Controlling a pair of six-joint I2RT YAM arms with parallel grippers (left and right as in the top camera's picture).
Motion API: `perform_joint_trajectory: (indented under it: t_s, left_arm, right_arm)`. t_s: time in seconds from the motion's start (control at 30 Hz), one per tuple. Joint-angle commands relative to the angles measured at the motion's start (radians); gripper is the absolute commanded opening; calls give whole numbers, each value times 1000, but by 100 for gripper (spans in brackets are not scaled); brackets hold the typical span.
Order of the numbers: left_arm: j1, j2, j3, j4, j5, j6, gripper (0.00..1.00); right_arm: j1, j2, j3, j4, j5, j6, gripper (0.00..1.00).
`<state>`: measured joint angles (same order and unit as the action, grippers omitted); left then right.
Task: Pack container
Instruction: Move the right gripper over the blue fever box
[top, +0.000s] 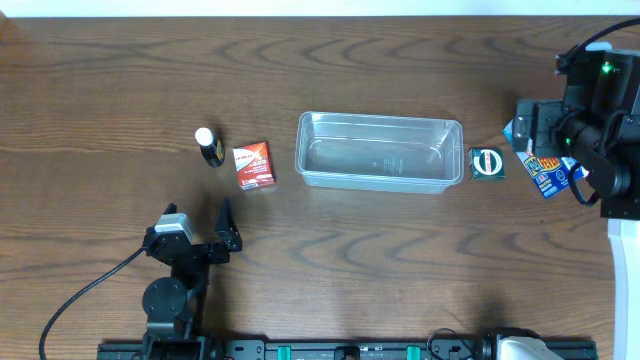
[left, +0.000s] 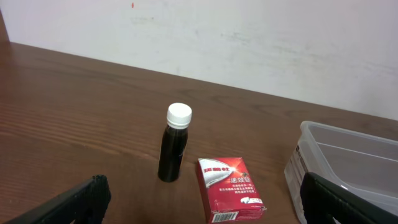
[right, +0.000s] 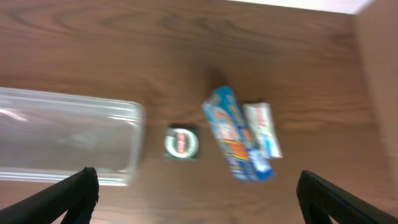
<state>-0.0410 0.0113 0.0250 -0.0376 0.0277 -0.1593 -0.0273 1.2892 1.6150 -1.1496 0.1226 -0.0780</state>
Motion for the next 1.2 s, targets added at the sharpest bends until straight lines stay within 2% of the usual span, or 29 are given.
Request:
perform_joint_trajectory:
  t_s: [0.0,0.23,0.47,0.83,1.1,1.17]
  left_arm:
    - [0,-5,-21,-32,-2,10,98]
    - [0,-5,-21,-32,-1,9,98]
    - [0,-5,-21,-32,-1,10,98]
    - [0,-5,-21,-32,-2,9,98]
    - [0,-5,-21,-32,-2,9,98]
    - [0,-5,-21,-32,-2,9,98]
  right_arm:
    - [-23,-4,24,-13,121,-161,99]
    - [-160,35,24,-43,41,-182,99]
    - [-279,182,24,-37,-112,-238,99]
    - [-294,431,24,48,-113,-345,94]
    - [-295,529,24,103,-149,-401,89]
    - [-295,550,24,103,-189,-441,85]
